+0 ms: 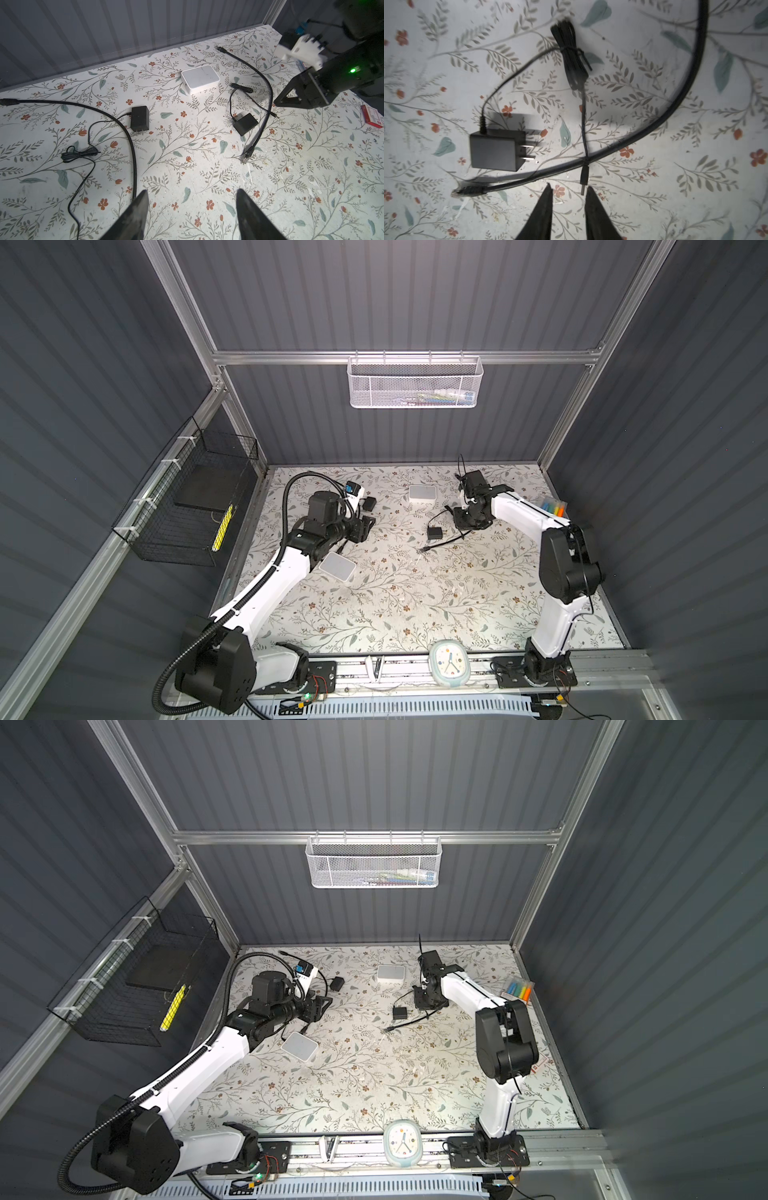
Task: Insert the plug into the switch port
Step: 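Grasp the thin black adapter cord near its barrel plug with the right gripper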
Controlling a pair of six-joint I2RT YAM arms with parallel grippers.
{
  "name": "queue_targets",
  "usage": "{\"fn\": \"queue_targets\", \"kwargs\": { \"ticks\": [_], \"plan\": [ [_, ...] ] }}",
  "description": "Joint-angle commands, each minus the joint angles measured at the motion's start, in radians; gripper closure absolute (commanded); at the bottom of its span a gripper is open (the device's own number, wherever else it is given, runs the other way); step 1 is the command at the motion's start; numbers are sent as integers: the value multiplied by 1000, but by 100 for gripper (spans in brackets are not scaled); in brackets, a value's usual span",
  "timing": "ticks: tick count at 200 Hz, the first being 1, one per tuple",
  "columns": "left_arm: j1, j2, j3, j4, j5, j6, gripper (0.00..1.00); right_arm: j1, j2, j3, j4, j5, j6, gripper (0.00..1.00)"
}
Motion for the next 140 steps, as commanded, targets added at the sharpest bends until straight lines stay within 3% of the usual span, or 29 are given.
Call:
{"fn": "queue_targets", "kwargs": {
  "ticks": [1, 140],
  "plan": [
    [5, -7, 17, -13, 20, -6, 33, -2, 24, -6, -13, 29, 3, 70],
    [5, 54, 64, -46, 23, 16, 34, 0, 110, -4, -11, 78, 17, 83]
  ]
}}
